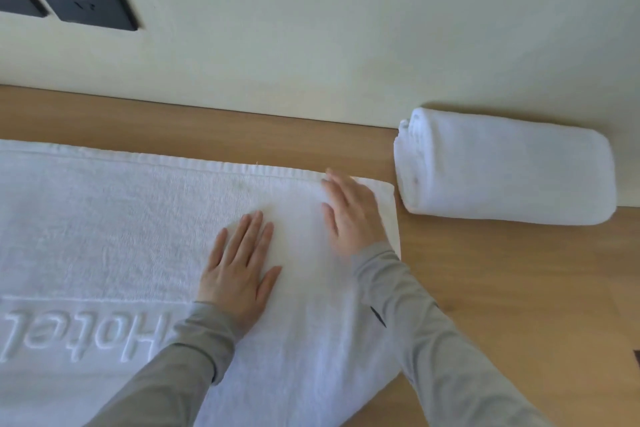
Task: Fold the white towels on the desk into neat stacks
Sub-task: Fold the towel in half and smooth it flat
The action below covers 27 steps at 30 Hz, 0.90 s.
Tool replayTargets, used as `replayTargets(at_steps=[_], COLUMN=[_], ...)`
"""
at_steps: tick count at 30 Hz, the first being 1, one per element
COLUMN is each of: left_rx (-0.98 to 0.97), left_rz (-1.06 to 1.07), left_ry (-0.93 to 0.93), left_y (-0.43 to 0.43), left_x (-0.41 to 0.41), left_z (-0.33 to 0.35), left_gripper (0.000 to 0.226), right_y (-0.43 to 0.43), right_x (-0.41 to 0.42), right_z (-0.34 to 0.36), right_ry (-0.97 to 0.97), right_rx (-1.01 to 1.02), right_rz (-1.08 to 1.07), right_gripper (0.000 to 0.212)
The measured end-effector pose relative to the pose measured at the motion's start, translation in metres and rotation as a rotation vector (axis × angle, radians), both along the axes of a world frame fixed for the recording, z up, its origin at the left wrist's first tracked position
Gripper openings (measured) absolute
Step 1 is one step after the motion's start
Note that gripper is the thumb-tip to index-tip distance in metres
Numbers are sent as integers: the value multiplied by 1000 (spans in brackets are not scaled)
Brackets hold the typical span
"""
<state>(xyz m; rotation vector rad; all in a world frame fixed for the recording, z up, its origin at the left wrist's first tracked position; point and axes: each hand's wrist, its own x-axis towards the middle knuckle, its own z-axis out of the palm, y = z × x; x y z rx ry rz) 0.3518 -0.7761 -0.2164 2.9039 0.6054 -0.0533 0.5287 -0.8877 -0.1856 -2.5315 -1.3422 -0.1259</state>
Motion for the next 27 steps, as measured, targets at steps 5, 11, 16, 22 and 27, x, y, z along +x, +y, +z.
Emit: replayTargets(at_steps=[5,11,16,22,27], left_rx=[13,13,11,4,-25], left_rz=[8,24,22,23,16], left_ry=[10,11,17,5,-12], left_y=[0,0,1,2,2], left_x=[-1,-1,-1,-1,-2], left_z=[-3,-5,-7,-10,-12], left_gripper=[66,67,67,66,66], right_y=[-26,-61,-132,-151,-152], right_x=[6,11,-74,-114,-116], right_z=[-30,-20,-7,0,11], right_ry=[129,423,884,1364,1364], right_rx=[-315,39,534,546,518], right_rz=[4,-243,-800,-757,-629], right_gripper=[55,52,37,20,27])
